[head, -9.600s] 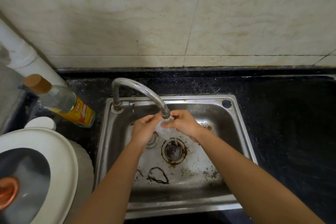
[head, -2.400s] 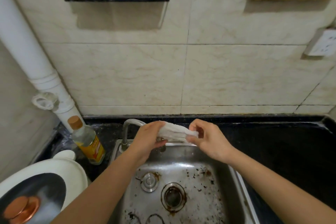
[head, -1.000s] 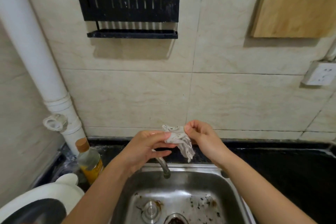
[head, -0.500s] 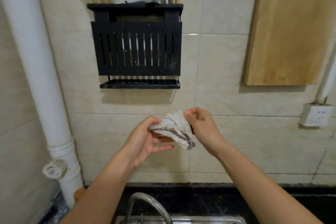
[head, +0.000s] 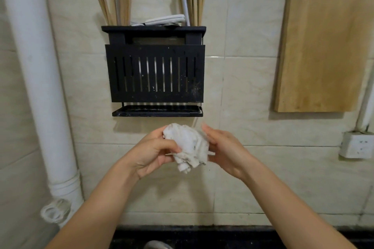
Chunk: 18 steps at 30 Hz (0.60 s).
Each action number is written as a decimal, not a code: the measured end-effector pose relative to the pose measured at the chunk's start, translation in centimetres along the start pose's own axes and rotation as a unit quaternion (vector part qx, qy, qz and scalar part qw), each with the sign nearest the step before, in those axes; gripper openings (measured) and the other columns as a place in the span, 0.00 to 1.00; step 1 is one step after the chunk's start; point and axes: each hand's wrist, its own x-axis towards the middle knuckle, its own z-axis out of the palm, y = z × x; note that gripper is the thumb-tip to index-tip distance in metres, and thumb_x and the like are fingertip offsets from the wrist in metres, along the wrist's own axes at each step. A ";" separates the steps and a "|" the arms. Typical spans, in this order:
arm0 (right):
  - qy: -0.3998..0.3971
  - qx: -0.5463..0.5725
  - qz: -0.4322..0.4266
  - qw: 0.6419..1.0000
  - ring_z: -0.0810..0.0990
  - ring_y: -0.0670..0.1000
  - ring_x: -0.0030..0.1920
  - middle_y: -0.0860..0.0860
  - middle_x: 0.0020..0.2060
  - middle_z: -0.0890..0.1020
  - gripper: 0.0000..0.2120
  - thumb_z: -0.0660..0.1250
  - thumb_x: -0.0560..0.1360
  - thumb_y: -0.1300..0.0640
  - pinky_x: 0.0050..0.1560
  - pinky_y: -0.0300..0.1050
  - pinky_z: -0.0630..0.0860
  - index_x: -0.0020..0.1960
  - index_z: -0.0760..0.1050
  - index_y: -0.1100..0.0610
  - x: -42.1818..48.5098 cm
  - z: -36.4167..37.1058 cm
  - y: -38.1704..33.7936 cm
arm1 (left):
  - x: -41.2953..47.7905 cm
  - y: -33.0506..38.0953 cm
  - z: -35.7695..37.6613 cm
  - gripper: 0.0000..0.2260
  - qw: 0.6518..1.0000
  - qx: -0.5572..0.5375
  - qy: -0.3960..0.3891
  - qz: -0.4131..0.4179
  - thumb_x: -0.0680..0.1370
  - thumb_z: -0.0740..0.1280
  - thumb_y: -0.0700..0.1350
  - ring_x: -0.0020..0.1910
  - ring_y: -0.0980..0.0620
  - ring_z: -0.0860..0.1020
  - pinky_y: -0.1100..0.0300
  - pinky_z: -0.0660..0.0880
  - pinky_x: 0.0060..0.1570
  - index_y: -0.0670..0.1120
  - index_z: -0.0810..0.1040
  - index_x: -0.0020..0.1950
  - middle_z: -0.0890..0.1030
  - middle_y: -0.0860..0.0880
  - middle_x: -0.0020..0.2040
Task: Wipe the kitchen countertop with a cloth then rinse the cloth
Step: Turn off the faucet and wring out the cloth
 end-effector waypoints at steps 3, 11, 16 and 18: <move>-0.066 -0.058 0.021 0.996 0.83 0.53 0.45 0.57 0.44 0.84 0.13 0.72 0.72 0.56 0.50 0.49 0.79 0.52 0.78 0.64 -0.2 -0.7 0.2 | 0.1 0.5 -0.8 0.25 1.000 0.014 -0.001 0.001 0.62 0.64 0.30 0.47 0.42 0.82 0.53 0.80 0.40 0.37 0.74 0.59 0.81 0.37 0.52; -0.019 0.001 -0.021 1.000 0.80 0.54 0.41 0.59 0.42 0.83 0.08 0.67 0.74 0.69 0.43 0.45 0.77 0.49 0.82 0.62 1.0 -1.8 -1.9 | 0.6 1.0 -1.5 0.31 1.000 -0.005 -0.012 0.008 0.61 0.63 0.28 0.52 0.42 0.81 0.53 0.79 0.39 0.47 0.75 0.62 0.80 0.42 0.57; 0.035 -0.003 -0.053 0.998 0.73 0.53 0.36 0.60 0.40 0.80 0.08 0.65 0.77 0.66 0.36 0.42 0.71 0.49 0.83 0.60 1.8 -1.0 -2.6 | 1.3 1.2 -1.2 0.37 0.998 -0.055 -0.003 0.031 0.66 0.61 0.24 0.57 0.42 0.80 0.50 0.80 0.44 0.59 0.75 0.65 0.80 0.46 0.61; 0.067 -0.057 -0.092 0.992 0.73 0.50 0.32 0.56 0.36 0.79 0.07 0.65 0.77 0.65 0.31 0.40 0.70 0.51 0.80 0.56 1.8 -1.0 -2.9 | 1.5 1.2 -1.0 0.35 0.997 -0.073 0.017 0.033 0.67 0.63 0.26 0.56 0.42 0.80 0.50 0.80 0.44 0.58 0.75 0.65 0.80 0.46 0.60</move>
